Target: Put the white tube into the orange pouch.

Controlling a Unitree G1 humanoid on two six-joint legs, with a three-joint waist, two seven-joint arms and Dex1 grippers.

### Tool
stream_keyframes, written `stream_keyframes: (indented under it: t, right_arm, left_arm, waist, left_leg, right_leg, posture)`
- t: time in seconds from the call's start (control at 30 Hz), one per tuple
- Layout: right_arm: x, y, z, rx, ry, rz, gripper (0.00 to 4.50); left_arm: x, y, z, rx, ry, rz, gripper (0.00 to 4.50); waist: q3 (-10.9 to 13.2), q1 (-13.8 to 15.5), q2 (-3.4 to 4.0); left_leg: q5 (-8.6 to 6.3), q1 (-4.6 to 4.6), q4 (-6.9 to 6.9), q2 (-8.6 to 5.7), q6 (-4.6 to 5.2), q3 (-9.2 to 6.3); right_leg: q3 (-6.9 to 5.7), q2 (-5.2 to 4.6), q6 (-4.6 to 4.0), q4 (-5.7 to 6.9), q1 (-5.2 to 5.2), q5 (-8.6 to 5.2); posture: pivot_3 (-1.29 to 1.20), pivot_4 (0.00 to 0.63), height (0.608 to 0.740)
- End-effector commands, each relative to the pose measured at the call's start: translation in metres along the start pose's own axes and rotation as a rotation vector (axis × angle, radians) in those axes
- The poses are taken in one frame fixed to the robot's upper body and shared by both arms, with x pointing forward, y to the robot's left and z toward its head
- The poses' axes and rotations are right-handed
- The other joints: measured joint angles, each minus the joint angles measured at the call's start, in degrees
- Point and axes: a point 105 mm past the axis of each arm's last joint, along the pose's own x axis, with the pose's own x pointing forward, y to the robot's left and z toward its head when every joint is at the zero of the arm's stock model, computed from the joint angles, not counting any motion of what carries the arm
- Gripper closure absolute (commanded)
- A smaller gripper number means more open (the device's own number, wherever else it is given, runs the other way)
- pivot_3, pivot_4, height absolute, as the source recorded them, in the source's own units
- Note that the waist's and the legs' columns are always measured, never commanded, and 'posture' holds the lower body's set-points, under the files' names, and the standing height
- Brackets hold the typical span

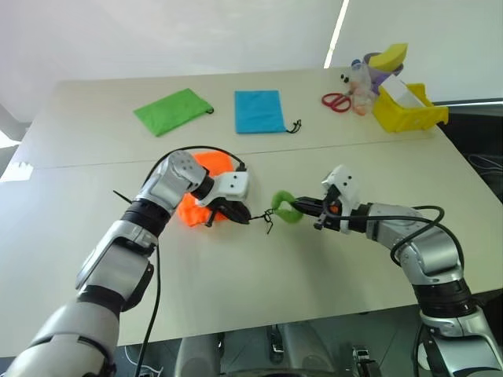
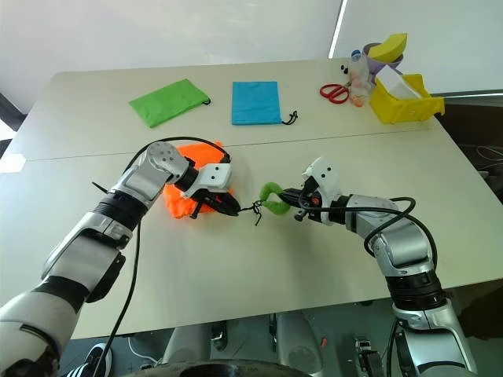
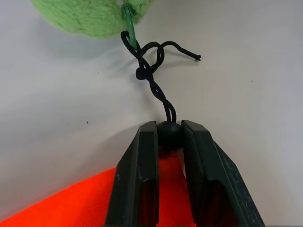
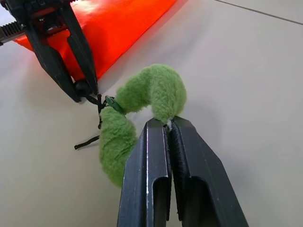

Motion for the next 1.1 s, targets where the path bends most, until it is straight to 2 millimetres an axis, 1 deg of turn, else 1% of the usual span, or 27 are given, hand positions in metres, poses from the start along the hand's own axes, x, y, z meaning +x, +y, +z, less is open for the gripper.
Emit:
stream_keyframes:
  t: [0.03,0.17,0.27,0.4,0.5,0.6,0.7,0.77,0.83,0.87,0.9,0.93,0.97,1.0,1.03,1.07,1.1]
  right_arm:
    - [-0.012,-0.014,0.011,-0.039,-0.032,-0.057,4.5]
    - [-0.026,-0.04,0.011,-0.046,-0.024,-0.163,4.5]
    - [-0.037,-0.063,0.011,-0.07,-0.01,-0.262,4.5]
    - [-0.047,-0.089,0.01,-0.114,0.014,-0.382,4.5]
    - [-0.051,-0.104,0.011,-0.129,0.021,-0.46,4.5]
    - [-0.053,-0.113,0.009,-0.137,0.035,-0.502,4.5]
    - [-0.062,-0.126,0.003,-0.148,0.086,-0.578,4.5]
    - [-0.065,-0.13,0.0,-0.159,0.115,-0.595,4.5]
    - [-0.059,-0.123,0.001,-0.147,0.097,-0.547,4.5]
    - [-0.052,-0.114,0.004,-0.118,0.063,-0.489,4.5]
    - [-0.046,-0.104,0.007,-0.094,0.039,-0.434,4.5]
    - [-0.04,-0.093,0.007,-0.084,0.033,-0.368,4.5]
    - [-0.035,-0.082,0.005,-0.072,0.031,-0.303,4.5]
    - [-0.031,-0.071,0.002,-0.072,0.04,-0.245,3.98]
    - [-0.03,-0.063,0.0,-0.071,0.047,-0.21,3.83]
    - [-0.028,-0.058,0.0,-0.074,0.044,-0.19,3.52]
    - [-0.027,-0.053,0.0,-0.075,0.041,-0.174,3.01]
  left_arm:
    - [-0.005,-0.005,0.006,0.031,-0.013,-0.016,4.28]
    - [-0.017,-0.016,0.002,0.04,0.011,-0.037,4.28]
    - [-0.03,-0.023,-0.007,0.046,0.05,-0.03,4.28]
    - [-0.046,-0.035,-0.019,0.046,0.095,-0.023,4.28]
    - [-0.058,-0.045,-0.028,0.039,0.124,-0.015,4.28]
    - [-0.064,-0.051,-0.03,0.023,0.124,-0.013,4.28]
    - [-0.073,-0.06,-0.037,0.019,0.119,-0.002,4.28]
    - [-0.074,-0.061,-0.037,0.015,0.109,0.007,4.28]
    - [-0.072,-0.056,-0.035,-0.003,0.076,0.046,4.28]
    - [-0.07,-0.052,-0.032,-0.022,0.045,0.064,4.28]
    - [-0.067,-0.05,-0.03,-0.041,0.015,0.07,3.25]
    - [-0.064,-0.049,-0.025,-0.045,-0.021,0.077,2.87]
    - [-0.061,-0.049,-0.022,-0.055,-0.05,0.074,2.36]
    - [-0.059,-0.052,-0.019,-0.071,-0.073,0.064,1.78]
    - [-0.057,-0.053,-0.017,-0.082,-0.085,0.056,1.43]
    - [-0.056,-0.054,-0.01,-0.089,-0.132,0.057,0.91]
    - [-0.056,-0.055,-0.003,-0.107,-0.181,0.053,0.4]
  waist:
    - [0.0,-0.01,0.0]
    - [0.0,-0.06,0.0]
    - [0.0,-0.2,0.0]
    - [0.0,-0.27,0.0]
    - [0.0,-0.26,0.01]
    - [0.0,-0.11,0.01]
    - [0.01,-0.1,0.01]
    - [0.01,-0.08,0.01]
    - [0.01,0.03,0.01]
    - [0.01,0.04,0.01]
    - [0.01,0.01,0.01]
    - [0.0,0.0,0.02]
    - [0.0,0.04,0.02]
    - [0.0,0.0,0.02]
    - [0.0,-0.02,0.02]
    - [0.0,-0.03,0.02]
    - [0.0,-0.03,0.02]
  left_leg:
    - [0.0,0.0,0.0,0.0,0.0,0.0]
    - [0.0,0.0,0.0,0.0,0.0,0.02]
    - [0.0,0.03,-0.01,0.0,0.0,0.02]
    - [0.0,0.08,0.0,0.01,0.0,0.02]
    - [0.0,0.08,-0.01,0.01,0.0,0.05]
    - [0.0,0.05,-0.02,0.02,0.0,0.07]
    - [0.0,0.05,-0.02,0.0,0.0,0.11]
    - [0.0,0.05,-0.02,0.0,0.0,0.12]
    - [0.0,0.06,-0.01,0.0,0.0,0.11]
    - [0.0,0.05,-0.01,0.0,0.0,0.12]
    - [0.0,0.06,0.0,0.0,0.0,0.12]
    - [0.0,0.06,0.02,0.0,0.0,0.12]
    - [0.0,0.06,0.02,0.0,0.0,0.14]
    - [0.0,0.07,0.02,0.0,0.0,0.12]
    - [0.0,0.07,0.02,0.02,0.0,0.11]
    - [0.0,0.07,0.01,0.02,0.0,0.1]
    - [0.0,0.07,0.01,0.03,0.0,0.09]
  right_leg:
    - [0.0,0.0,0.0,0.0,0.0,0.0]
    - [0.02,-0.01,0.0,0.0,-0.01,0.0]
    - [0.03,0.0,0.0,0.06,-0.02,0.0]
    - [0.04,0.0,-0.01,0.1,-0.03,-0.01]
    - [0.06,-0.02,-0.02,0.11,-0.04,-0.01]
    - [0.09,-0.02,-0.02,0.1,-0.07,-0.02]
    - [0.09,-0.04,0.0,0.1,-0.07,-0.02]
    - [0.1,-0.05,0.0,0.11,-0.08,-0.02]
    - [0.09,-0.04,0.0,0.11,-0.07,-0.02]
    - [0.09,-0.04,0.0,0.12,-0.07,-0.02]
    - [0.09,-0.05,0.0,0.13,-0.07,-0.02]
    - [0.1,-0.05,0.0,0.14,-0.07,-0.02]
    - [0.1,-0.05,0.0,0.14,-0.07,-0.02]
    - [0.1,-0.05,0.0,0.15,-0.06,-0.02]
    - [0.09,-0.05,0.0,0.15,-0.05,-0.02]
    - [0.1,-0.04,0.01,0.15,-0.05,-0.02]
    - [0.09,-0.02,0.01,0.15,-0.05,-0.02]
  posture:
    - [0.0,0.15,0.734]
    - [0.0,0.15,0.734]
    - [0.0,0.15,0.734]
    - [0.0,0.15,0.734]
    - [0.0,0.15,0.734]
    - [0.0,0.15,0.734]
    - [0.0,0.15,0.734]
    - [0.0,0.15,0.734]
    - [0.0,0.15,0.734]
    - [0.0,0.15,0.734]
    - [0.0,0.15,0.734]
    - [0.0,0.15,0.734]
    - [0.0,0.15,0.734]
    - [0.0,0.15,0.734]
    - [0.0,0.15,0.734]
    - [0.0,0.15,0.734]
    - [0.0,0.15,0.734]
